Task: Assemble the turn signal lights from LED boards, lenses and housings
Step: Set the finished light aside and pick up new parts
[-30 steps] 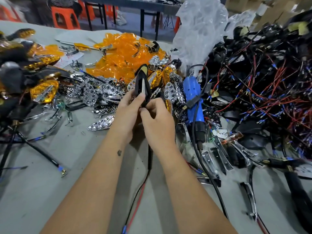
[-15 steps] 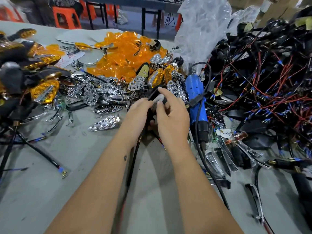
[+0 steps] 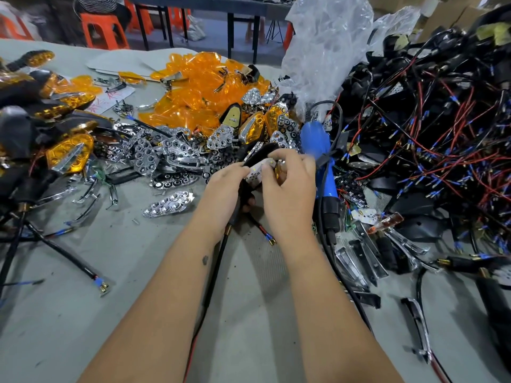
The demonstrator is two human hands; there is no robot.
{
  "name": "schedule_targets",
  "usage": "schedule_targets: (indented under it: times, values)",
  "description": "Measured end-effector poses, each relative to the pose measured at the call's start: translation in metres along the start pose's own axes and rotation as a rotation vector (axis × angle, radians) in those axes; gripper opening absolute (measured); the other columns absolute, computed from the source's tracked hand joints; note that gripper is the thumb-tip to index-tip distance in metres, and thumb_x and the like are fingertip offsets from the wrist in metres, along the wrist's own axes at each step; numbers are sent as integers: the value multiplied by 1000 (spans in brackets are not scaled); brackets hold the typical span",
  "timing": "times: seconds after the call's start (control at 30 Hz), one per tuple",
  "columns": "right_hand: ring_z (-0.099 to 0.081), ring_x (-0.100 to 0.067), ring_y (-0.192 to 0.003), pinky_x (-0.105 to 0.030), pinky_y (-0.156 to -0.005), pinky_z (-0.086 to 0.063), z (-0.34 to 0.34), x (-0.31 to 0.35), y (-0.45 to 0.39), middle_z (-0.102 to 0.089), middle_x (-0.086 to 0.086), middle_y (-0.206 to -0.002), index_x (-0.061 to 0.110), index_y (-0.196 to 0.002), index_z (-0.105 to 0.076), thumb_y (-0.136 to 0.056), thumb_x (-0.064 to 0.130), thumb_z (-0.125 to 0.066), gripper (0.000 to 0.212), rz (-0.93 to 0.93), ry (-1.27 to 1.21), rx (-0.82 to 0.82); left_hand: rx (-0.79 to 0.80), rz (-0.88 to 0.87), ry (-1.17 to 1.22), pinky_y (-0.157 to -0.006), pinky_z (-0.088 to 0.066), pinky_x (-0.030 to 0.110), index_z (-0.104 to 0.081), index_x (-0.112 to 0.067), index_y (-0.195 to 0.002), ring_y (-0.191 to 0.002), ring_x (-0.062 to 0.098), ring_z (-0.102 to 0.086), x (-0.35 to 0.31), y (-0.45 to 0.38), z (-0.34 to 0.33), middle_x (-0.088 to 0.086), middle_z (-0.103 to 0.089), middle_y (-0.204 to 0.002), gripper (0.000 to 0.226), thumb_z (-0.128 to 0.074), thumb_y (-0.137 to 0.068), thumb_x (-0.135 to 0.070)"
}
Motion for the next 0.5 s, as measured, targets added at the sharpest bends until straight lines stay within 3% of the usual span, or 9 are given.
schedule_targets:
  times: [0.1, 0.2, 0.3, 0.5]
  values:
    - [-50, -6, -86, -22, -81, -44, 1, 2, -1, -42, 6, -106, 16, -102, -63, -95, 12, -61, 8, 56, 10, -7, -24, -11, -41, -63, -44, 35, -64, -25, -64, -57, 20, -57, 0, 0, 1, 5, -62, -67, 19, -55, -75, -38]
    - [-49, -7, -89, -20, -80, -42, 1, 2, -1, -43, 5, -107, 13, -100, -62, -94, 10, -61, 7, 80, 32, -26, -41, 0, -26, -73, -44, 40, -69, -22, -74, -71, 24, -59, 2, -2, 3, 7, -65, -78, 22, -60, -74, -41]
    - [-46, -4, -90, -6, -80, -37, 2, 2, -1, -38, 4, -108, 10, -101, -63, -93, 7, -63, 9, 102, 40, -66, 23, 4, 15, -57, -47, 29, -71, -20, -72, -59, 20, -59, 3, -3, 4, 6, -65, -72, 22, -61, -83, -36]
    - [-45, -1, -78, -7, -79, -37, 0, 2, 1, -37, 15, -100, 13, -98, -63, -92, 6, -63, 10, 151, -5, -89, 59, 32, 119, -44, -42, 21, -69, -16, -78, -48, 13, -53, 2, -2, 4, 2, -61, -66, 25, -57, -97, -29]
Point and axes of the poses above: each hand's wrist, its own y-axis away from the middle knuckle, its own z-axis out of the back of the hand, x = y × z, the point moved 3 cm from there along -y, towards the middle knuckle
